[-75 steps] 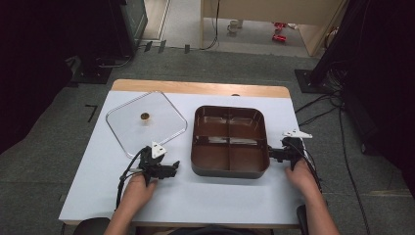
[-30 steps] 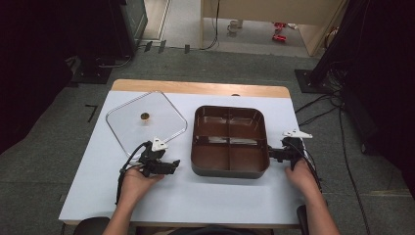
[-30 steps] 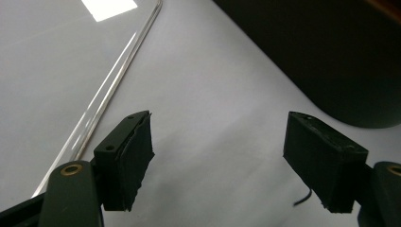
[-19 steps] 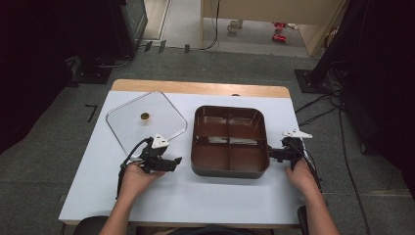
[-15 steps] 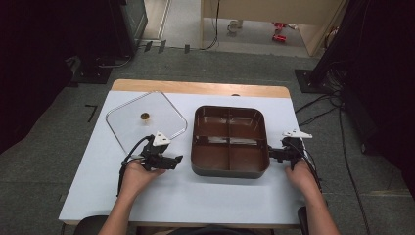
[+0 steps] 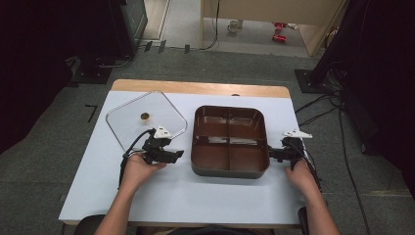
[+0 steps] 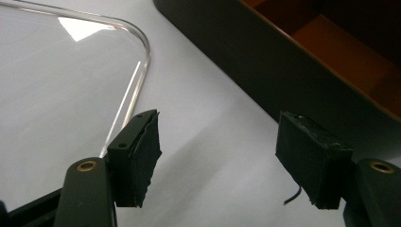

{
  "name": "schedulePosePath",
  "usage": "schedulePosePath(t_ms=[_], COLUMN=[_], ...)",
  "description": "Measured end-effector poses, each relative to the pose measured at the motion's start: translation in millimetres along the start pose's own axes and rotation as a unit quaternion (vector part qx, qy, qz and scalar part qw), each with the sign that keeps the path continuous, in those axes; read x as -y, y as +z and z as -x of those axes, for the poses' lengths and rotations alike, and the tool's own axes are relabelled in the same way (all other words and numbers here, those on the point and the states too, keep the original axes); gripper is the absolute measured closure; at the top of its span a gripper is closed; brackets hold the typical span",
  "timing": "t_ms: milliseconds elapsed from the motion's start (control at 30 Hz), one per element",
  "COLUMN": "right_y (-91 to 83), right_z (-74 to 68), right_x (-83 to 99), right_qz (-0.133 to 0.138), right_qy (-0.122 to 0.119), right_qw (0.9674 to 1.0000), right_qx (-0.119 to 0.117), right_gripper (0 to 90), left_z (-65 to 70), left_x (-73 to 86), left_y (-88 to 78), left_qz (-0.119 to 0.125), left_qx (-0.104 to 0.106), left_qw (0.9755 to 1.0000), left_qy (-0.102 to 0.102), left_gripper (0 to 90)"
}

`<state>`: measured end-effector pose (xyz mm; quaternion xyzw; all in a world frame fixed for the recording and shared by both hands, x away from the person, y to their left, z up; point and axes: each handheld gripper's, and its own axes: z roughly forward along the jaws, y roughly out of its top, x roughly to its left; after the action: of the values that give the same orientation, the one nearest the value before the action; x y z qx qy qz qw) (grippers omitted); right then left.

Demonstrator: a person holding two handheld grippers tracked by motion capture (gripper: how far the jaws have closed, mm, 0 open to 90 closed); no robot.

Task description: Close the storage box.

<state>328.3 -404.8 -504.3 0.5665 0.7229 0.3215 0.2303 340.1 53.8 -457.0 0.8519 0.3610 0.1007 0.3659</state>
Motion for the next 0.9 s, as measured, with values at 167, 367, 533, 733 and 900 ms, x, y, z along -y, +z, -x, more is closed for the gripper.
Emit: schedulePosePath(t_ms=[167, 367, 533, 733, 900], right_y=[0.0, 0.0, 0.0, 0.0, 0.0], right_z=[0.1, 0.0, 0.0, 0.0, 0.0], right_x=[0.0, 0.0, 0.0, 0.0, 0.0], right_qz=[0.000, 0.000, 0.000, 0.000, 0.000], right_qy=[0.000, 0.000, -0.001, -0.001, -0.001], right_qw=[1.0000, 1.0000, 1.0000, 1.0000, 1.0000], right_qx=[0.000, 0.000, 0.000, 0.000, 0.000], right_gripper=[11.8, 11.7, 11.7, 11.7, 11.7], left_z=[-8.0, -13.0, -20.3, -36.1, -42.4], left_x=[-4.6, -9.6, -13.3, -18.9, -23.4], left_y=[-1.1, -3.4, -6.0, -9.3, -10.3], left_qz=[0.005, 0.001, -0.007, -0.011, -0.018], left_qx=[0.003, 0.004, -0.009, -0.016, -0.011], left_qw=[0.9999, 0.9999, 0.9999, 0.9995, 0.9992], left_qy=[-0.011, -0.011, -0.010, -0.025, -0.035], left_gripper=[29.0, 31.7, 33.6, 37.0, 40.5])
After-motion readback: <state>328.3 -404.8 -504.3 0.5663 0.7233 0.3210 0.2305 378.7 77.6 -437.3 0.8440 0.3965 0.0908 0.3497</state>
